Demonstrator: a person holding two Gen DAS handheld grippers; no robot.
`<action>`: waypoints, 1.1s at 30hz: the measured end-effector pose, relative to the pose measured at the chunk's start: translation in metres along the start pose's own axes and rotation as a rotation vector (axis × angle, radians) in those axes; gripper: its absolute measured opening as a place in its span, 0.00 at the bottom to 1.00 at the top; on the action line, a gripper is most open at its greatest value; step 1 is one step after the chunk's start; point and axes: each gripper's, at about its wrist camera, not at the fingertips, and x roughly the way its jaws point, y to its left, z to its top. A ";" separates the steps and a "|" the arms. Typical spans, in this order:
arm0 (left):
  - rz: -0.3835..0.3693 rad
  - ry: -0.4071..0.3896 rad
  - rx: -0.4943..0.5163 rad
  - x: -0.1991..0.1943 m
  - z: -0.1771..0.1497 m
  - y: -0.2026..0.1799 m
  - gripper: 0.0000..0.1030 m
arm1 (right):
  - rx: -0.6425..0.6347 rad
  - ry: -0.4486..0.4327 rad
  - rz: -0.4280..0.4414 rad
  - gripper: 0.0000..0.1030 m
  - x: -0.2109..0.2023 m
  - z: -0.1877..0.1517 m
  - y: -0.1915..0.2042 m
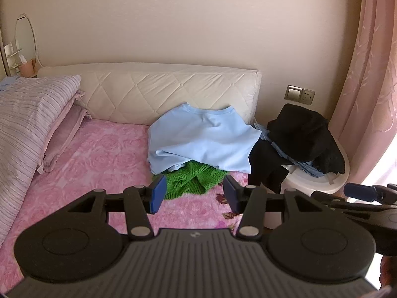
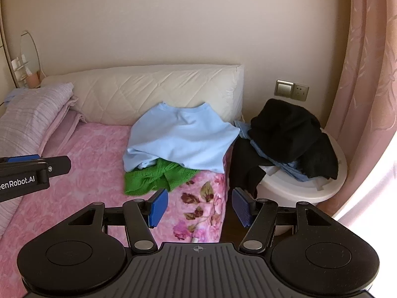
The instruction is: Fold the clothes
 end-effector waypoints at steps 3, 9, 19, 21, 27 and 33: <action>0.008 -0.001 -0.007 -0.001 0.002 -0.005 0.45 | -0.003 -0.004 0.005 0.59 -0.003 -0.001 0.005; 0.024 -0.004 -0.021 -0.003 0.006 -0.015 0.45 | -0.011 -0.013 0.016 0.59 -0.008 -0.001 0.012; 0.026 -0.027 -0.063 -0.011 0.006 -0.018 0.45 | -0.047 -0.013 0.021 0.59 -0.013 0.007 0.012; 0.024 -0.026 -0.072 -0.013 0.005 -0.016 0.45 | -0.054 -0.011 0.021 0.59 -0.015 0.006 0.014; 0.014 -0.022 -0.076 -0.016 0.001 -0.005 0.45 | -0.056 -0.006 0.014 0.59 -0.019 0.007 0.019; 0.002 -0.025 -0.080 -0.020 -0.005 0.005 0.45 | -0.056 -0.001 0.000 0.59 -0.021 0.007 0.018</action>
